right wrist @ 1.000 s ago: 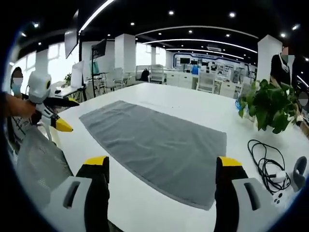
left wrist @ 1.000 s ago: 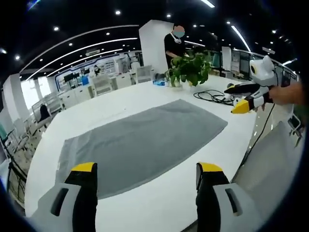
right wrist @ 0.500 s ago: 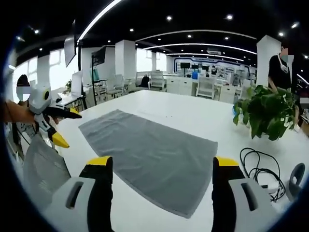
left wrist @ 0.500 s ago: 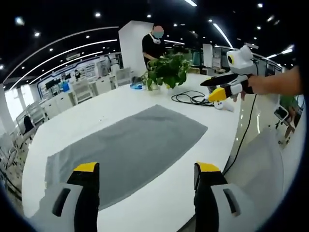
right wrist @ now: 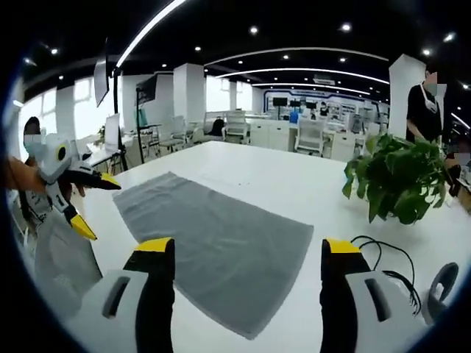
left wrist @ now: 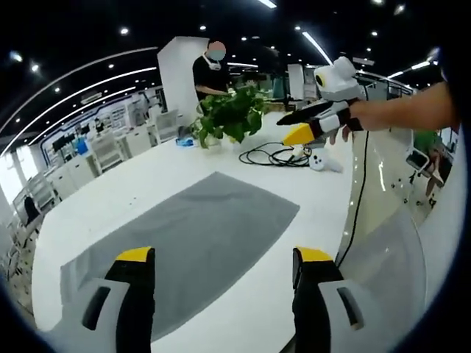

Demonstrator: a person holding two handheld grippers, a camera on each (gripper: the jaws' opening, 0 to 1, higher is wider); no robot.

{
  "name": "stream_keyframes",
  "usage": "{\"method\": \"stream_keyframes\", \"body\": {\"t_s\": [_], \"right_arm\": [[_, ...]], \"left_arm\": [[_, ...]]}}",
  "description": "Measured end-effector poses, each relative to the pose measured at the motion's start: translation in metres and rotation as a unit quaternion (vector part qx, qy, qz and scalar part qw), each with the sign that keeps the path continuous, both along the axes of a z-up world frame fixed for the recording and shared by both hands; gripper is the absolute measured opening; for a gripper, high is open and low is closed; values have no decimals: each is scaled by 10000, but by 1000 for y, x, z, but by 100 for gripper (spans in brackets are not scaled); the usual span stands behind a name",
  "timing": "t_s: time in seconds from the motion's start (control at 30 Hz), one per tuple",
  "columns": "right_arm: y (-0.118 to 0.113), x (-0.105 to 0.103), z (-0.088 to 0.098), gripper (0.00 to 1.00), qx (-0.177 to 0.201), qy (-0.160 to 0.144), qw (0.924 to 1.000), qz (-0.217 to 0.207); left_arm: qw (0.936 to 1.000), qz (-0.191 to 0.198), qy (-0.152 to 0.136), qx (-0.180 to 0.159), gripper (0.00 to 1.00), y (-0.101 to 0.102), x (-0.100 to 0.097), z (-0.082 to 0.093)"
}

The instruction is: Fold the towel on the table until its edges align and the towel forms a compact rectangular stack.

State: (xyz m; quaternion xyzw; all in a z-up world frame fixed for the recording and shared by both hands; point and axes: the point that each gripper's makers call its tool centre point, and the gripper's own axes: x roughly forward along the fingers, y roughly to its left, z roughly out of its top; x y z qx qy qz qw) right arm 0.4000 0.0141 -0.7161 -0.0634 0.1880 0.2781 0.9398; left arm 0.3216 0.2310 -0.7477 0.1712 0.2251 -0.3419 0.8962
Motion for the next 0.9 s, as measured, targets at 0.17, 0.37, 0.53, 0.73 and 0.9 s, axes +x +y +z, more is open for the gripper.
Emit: {"method": "stream_keyframes", "body": {"t_s": [0.17,0.37,0.53,0.73,0.9], "right_arm": [[-13,12,8,81,65,-50,10000,9],[-27,28,8,79,264,-17,9996,-31],[-35,42,-1,77,341,88,9994,-21],[-40,59,-12,72,334,202,9992,-43],[-41,73,-23,67,307,361,9989,-66]], "left_arm": [[9999,-109,65,9,76,-21,6,-1],[9998,-213,-11,29,76,-50,21,6],[9996,-294,15,45,76,-72,29,5],[9982,-566,52,209,74,-100,39,0],[9970,-749,78,182,74,-124,49,-5]]}}
